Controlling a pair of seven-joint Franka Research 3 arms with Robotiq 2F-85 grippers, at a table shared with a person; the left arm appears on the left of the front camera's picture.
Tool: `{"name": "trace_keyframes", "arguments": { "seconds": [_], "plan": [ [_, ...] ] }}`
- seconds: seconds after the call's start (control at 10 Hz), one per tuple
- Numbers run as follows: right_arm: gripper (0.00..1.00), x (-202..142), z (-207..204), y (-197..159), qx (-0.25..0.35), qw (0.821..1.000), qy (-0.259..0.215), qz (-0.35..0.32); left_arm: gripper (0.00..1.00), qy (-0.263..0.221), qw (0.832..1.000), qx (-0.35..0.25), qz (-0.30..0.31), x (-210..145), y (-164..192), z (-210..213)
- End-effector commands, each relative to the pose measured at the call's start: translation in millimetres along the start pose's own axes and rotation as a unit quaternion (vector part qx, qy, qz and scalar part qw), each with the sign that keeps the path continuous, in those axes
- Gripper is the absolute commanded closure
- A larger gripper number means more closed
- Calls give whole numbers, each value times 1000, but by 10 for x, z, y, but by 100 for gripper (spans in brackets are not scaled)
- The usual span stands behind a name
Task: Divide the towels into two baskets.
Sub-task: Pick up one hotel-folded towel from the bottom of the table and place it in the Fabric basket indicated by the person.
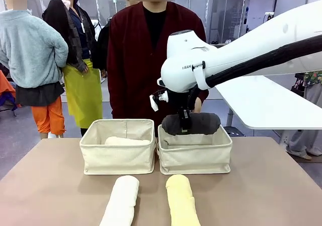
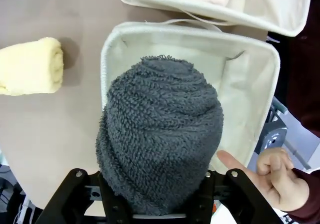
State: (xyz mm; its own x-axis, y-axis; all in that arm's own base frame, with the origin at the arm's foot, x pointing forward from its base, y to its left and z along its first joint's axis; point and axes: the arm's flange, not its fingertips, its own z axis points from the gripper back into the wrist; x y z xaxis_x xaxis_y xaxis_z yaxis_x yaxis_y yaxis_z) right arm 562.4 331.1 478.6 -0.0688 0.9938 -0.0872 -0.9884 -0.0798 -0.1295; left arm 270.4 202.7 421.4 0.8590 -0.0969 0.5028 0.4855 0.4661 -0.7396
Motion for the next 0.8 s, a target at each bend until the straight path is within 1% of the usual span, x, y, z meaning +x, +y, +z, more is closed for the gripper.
{"name": "trace_keyframes", "arguments": {
  "seconds": [0.0,0.2,0.3,0.4,0.5,0.6,0.7],
  "plan": [
    [63,42,86,-88,17,1000,-1,-6,0,2,1000,1,-4,-18,-24,31],
    [63,25,61,-115,20,1000,7,-9,0,2,1000,1,-4,-18,-24,31],
    [54,10,55,-120,23,1000,5,-7,0,2,1000,1,-4,-18,-24,31],
    [31,-2,39,-121,25,1000,4,-6,0,2,1000,1,-4,-18,-24,31],
    [21,-8,18,-120,25,1000,7,-6,0,2,1000,1,-4,-18,-24,31],
    [0,-7,1,-115,24,1000,9,-5,0,2,1000,1,-4,-18,-24,31],
    [0,-7,-21,-116,25,1000,11,-6,0,2,1000,1,-4,-18,-24,31]
  ]
}}
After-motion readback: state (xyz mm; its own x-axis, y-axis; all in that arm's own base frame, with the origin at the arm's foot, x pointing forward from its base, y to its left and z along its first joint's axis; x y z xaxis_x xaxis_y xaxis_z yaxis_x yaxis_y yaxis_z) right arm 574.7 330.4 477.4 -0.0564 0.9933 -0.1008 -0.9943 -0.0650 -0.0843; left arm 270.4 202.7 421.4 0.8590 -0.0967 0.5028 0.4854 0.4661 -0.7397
